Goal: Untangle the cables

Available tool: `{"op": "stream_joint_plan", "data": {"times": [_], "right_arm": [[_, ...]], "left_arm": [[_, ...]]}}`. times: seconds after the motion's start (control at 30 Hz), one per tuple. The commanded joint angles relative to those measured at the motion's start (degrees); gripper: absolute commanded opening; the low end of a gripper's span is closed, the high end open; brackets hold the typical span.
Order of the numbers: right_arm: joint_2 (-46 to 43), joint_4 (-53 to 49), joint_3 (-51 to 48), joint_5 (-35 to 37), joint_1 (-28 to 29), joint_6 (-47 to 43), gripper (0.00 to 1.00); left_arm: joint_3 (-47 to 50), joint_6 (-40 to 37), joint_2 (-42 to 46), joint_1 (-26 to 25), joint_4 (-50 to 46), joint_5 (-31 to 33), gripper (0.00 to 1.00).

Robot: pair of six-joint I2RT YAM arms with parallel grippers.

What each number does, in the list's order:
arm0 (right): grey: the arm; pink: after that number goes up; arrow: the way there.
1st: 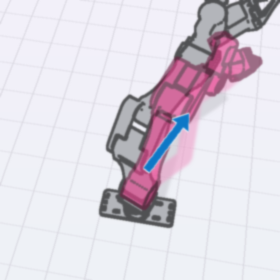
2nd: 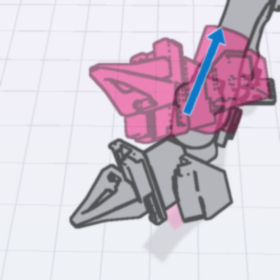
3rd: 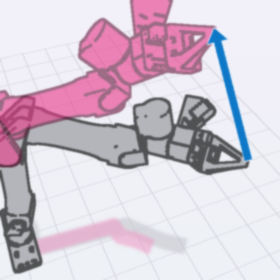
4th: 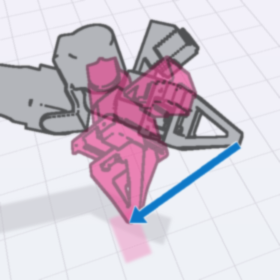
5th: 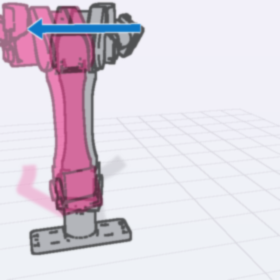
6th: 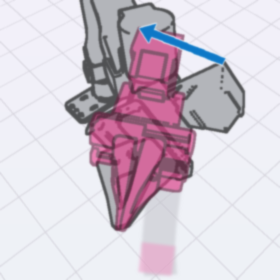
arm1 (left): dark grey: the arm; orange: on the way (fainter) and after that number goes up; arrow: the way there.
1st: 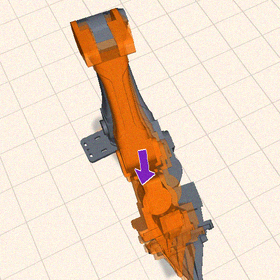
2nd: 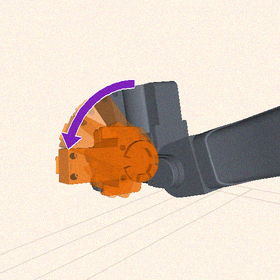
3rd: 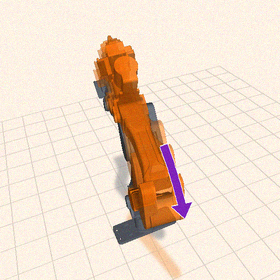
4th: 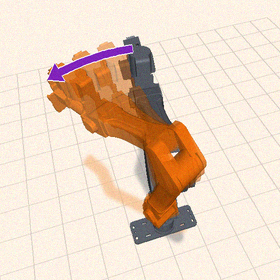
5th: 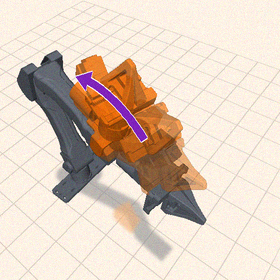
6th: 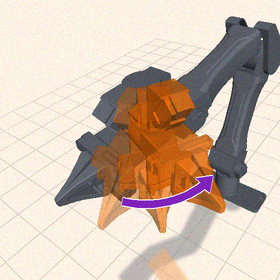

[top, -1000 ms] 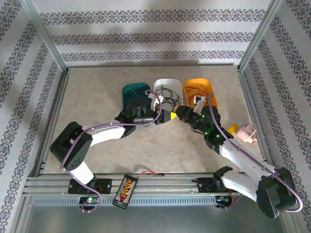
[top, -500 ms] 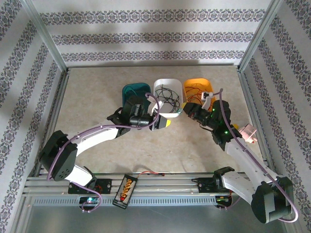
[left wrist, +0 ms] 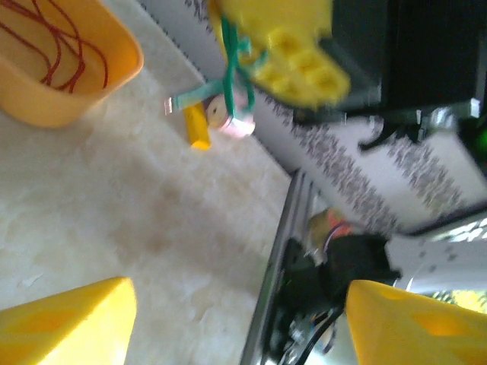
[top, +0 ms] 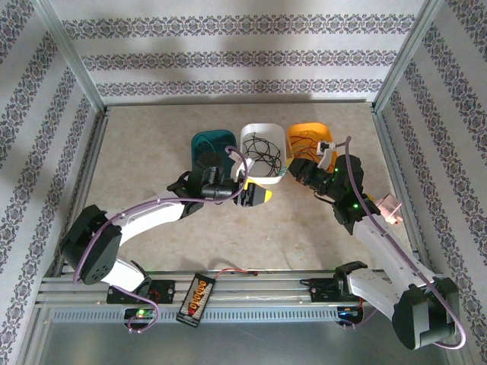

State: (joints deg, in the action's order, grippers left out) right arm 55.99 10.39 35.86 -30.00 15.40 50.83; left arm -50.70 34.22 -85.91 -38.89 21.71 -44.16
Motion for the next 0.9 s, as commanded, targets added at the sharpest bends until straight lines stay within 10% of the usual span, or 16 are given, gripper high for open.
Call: {"op": "stream_joint_plan", "data": {"times": [0.0,0.23,0.87], "right_arm": [[0.40,3.32,1.41,-1.71,2.36,0.04,0.04],[0.52,5.23,0.97,-1.37,4.11,1.65,0.04],[-0.21,6.24,0.03,0.38,6.23,3.32,0.04]], "left_arm": [[-0.10,9.13,-3.28,0.57,18.01,0.77,0.78],[-3.65,11.79,-7.24,0.57,22.53,-0.37,0.78],[-3.99,11.95,-9.34,0.75,22.73,4.04,0.08]]}}
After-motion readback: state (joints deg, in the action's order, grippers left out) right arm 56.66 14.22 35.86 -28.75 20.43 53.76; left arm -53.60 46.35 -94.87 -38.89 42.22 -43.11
